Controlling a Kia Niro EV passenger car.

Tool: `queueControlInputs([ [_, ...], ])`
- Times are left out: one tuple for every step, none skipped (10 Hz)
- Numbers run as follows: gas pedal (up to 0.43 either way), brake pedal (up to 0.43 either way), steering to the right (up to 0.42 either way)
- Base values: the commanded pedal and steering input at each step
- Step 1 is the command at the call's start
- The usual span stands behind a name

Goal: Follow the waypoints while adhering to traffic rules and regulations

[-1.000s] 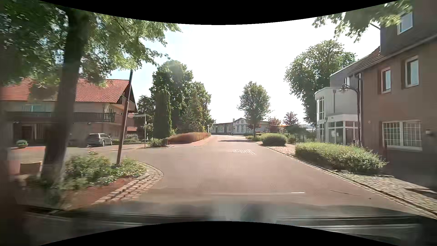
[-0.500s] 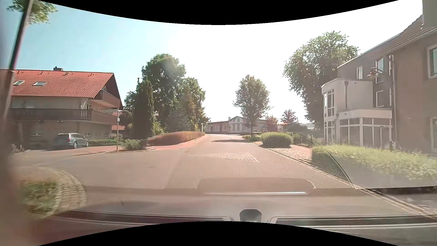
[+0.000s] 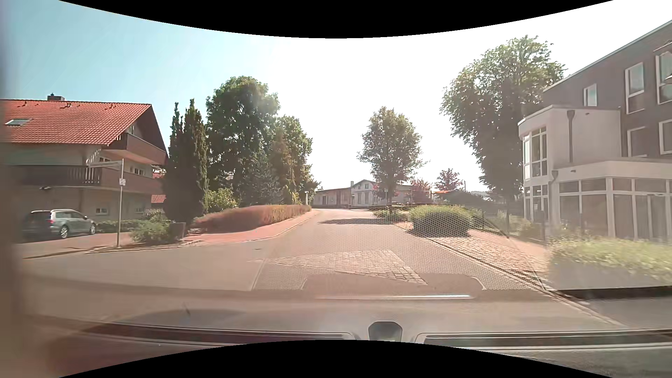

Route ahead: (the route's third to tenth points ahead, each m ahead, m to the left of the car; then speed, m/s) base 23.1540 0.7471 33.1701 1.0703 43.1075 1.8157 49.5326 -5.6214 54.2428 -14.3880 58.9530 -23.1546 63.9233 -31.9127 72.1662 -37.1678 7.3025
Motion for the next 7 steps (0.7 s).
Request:
queueControlInputs([
  [0.169, 0.006, -0.001],
  [0.169, 0.006, -0.001],
  [0.169, 0.006, -0.001],
  [0.169, 0.006, -0.002],
  [0.169, 0.006, -0.002],
  [0.169, 0.006, -0.003],
  [0.169, 0.006, -0.003],
])
